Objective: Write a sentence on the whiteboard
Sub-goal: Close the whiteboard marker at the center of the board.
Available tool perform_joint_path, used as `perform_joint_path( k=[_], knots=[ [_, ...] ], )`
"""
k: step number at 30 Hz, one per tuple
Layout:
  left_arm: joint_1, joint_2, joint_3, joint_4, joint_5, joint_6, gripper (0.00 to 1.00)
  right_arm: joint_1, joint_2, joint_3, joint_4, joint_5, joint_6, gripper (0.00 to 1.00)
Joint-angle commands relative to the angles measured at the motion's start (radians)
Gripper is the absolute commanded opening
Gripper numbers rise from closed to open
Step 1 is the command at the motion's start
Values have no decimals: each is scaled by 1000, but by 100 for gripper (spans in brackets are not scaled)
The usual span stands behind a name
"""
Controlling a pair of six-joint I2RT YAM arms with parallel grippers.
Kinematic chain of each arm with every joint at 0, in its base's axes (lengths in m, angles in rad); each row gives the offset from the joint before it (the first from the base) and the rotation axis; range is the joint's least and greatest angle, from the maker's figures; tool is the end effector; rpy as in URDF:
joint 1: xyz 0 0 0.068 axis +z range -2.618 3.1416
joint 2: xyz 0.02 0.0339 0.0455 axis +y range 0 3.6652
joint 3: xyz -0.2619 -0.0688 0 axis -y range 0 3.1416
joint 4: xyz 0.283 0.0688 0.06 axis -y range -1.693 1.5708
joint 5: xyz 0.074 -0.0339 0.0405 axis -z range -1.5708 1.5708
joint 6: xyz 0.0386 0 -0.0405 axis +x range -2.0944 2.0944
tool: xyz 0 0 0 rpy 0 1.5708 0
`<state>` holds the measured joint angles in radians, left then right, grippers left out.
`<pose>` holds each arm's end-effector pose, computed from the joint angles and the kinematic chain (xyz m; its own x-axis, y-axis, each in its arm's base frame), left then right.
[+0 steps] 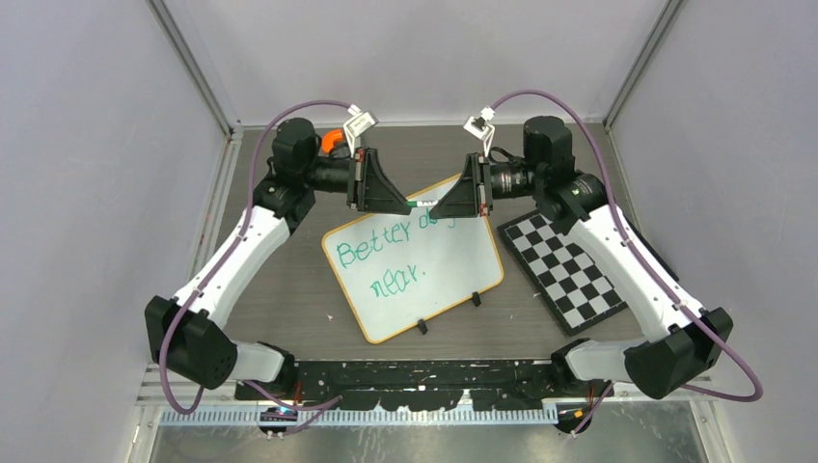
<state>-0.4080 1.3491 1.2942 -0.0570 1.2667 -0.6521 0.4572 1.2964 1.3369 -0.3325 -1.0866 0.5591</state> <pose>0.2913 -0.1661 0.4038 -0.6817 0.0967 -0.7252 0.7240 -0.0537 -0.6877 0.2698 0.1708 0.4105 -0.7314 -0.0846 -0.6767 -0.6819 0.1043 0.7240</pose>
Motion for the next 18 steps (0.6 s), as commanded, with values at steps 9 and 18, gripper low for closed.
perform_joint_path(
  k=[9,18],
  knots=[
    [-109,29,-71,381,-14,-304,0,160,46,119,-351,132,-418,0],
    [-13,-20,120,-238,-91,237,38,95,23,121,-349,145,-357,0]
  ],
)
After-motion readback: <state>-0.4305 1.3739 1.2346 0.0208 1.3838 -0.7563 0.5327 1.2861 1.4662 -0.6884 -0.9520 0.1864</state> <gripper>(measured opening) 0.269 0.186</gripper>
